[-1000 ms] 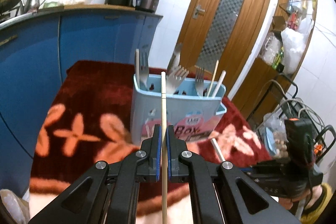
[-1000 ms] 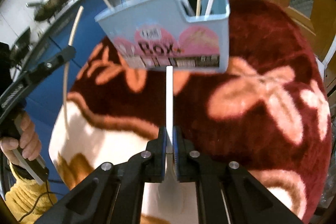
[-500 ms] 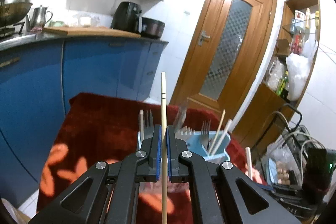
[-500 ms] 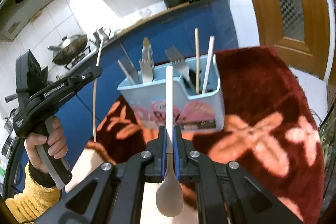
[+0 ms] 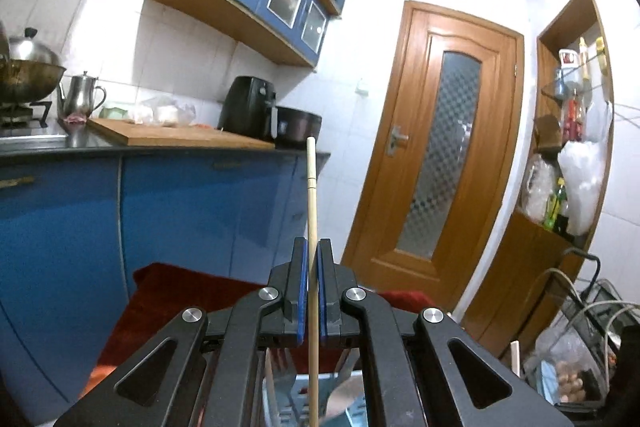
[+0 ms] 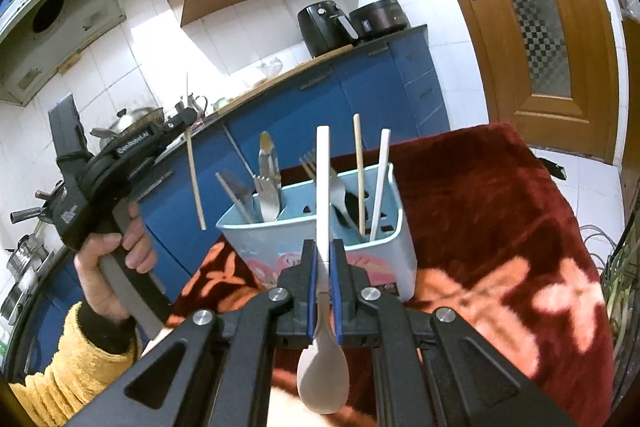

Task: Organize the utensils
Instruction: 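Lift the chopstick and spoon upright and lower both into the caddy, then open both tools to drop the chopstick and spoon into the caddy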

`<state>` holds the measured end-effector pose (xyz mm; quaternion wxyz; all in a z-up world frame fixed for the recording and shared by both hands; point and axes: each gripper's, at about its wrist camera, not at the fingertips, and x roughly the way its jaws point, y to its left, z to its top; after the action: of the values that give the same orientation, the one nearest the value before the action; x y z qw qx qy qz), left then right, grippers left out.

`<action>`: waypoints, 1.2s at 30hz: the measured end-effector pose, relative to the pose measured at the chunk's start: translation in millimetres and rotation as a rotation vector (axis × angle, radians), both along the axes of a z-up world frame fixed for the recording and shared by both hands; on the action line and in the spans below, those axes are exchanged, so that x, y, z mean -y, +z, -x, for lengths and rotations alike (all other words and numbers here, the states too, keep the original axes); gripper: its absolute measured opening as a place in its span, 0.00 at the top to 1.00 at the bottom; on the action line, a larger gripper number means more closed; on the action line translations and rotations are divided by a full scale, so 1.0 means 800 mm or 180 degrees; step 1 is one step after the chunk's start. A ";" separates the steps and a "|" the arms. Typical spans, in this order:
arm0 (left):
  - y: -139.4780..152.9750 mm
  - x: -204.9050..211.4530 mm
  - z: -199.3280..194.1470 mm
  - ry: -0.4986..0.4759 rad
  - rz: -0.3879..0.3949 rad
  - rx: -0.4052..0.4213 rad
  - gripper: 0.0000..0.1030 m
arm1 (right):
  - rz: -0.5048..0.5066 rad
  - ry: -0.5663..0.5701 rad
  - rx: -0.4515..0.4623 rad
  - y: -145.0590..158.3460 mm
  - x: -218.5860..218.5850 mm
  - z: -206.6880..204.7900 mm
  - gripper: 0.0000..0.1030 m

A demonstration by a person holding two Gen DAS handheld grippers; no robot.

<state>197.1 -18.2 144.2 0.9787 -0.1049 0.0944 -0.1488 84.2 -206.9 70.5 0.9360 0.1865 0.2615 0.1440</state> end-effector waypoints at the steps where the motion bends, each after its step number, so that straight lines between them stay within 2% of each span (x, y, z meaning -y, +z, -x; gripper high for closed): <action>1: -0.003 0.000 -0.002 0.0032 -0.0002 0.0030 0.96 | 0.0006 -0.0008 0.0013 0.000 0.000 -0.002 0.92; 7: -0.028 0.004 -0.014 0.0115 0.0000 0.0055 0.96 | 0.0083 -0.0108 0.0183 0.010 0.006 -0.013 0.92; 15: -0.056 0.010 -0.006 0.0184 -0.0116 0.0197 0.96 | 0.0308 -0.0462 0.0579 0.035 0.008 -0.051 0.92; 21: -0.066 0.010 -0.006 0.0167 -0.0148 0.0194 0.96 | 0.0295 -0.0613 0.0694 0.027 0.007 -0.092 0.92; 28: -0.071 0.015 -0.003 0.0156 -0.0204 0.0143 0.96 | 0.0512 -0.0453 0.0739 0.003 -0.014 -0.104 0.92; 30: -0.071 0.016 -0.001 0.0144 -0.0208 0.0116 0.92 | 0.0523 -0.0375 0.0699 -0.001 -0.019 -0.103 0.90; 34: -0.064 0.017 0.005 0.0155 -0.0262 0.0088 0.73 | 0.0510 -0.0329 0.0715 -0.001 -0.019 -0.092 0.77; 36: -0.061 0.017 0.012 0.0159 -0.0275 0.0102 0.72 | 0.0488 -0.0324 0.0761 0.004 -0.018 -0.085 0.77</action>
<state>187.8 -31.6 95.3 0.9872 -0.0625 0.0824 -0.1217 151.9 -192.4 74.1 0.9781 0.1090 0.1487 0.0972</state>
